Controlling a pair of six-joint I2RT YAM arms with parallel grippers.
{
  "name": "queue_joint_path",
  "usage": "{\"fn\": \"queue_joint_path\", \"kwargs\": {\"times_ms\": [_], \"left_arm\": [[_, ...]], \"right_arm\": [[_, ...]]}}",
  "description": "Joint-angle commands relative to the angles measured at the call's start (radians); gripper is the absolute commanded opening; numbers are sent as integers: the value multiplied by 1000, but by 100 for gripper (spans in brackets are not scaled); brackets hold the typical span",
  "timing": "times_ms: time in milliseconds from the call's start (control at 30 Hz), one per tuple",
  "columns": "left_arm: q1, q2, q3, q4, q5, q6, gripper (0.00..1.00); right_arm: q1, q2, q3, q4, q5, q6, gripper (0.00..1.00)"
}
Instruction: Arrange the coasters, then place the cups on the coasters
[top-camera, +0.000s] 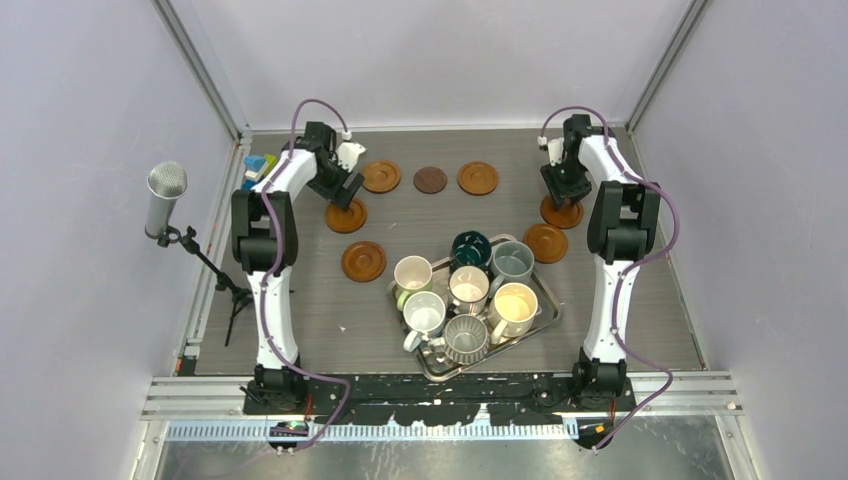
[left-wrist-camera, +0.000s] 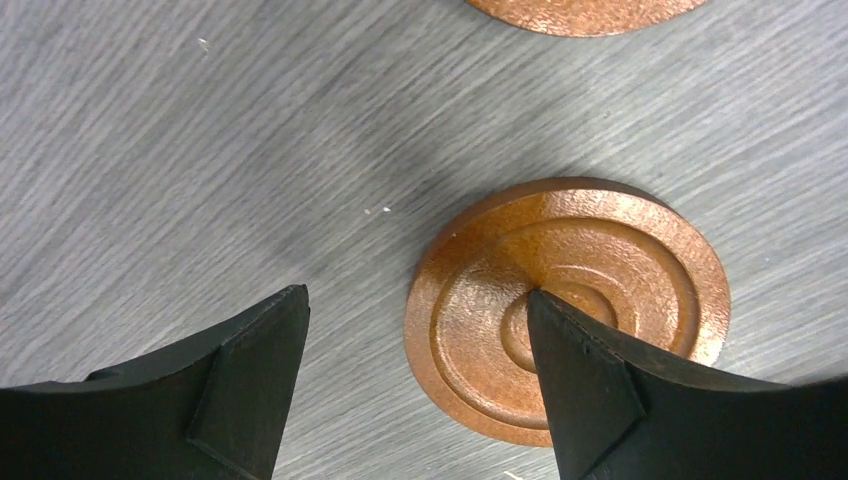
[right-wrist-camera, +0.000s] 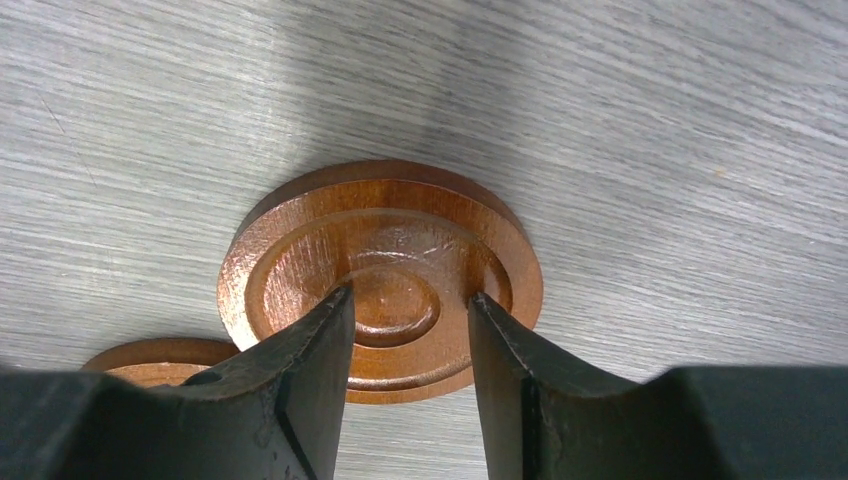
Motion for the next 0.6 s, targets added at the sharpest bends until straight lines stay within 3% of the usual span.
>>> {"fn": "queue_joint_path", "kwargs": {"times_ms": [0,200,567], "left_arm": [[2,40,24,4,-99,18,81],[2,49,18,4,-116,18,81],[5,64,33,-3,-114,11,79]], "right_arm": [[-6,0,57,0,41,1,54],[-8,-43,21,100,144,10,73],[-54,91,174,-92,9,1,66]]}}
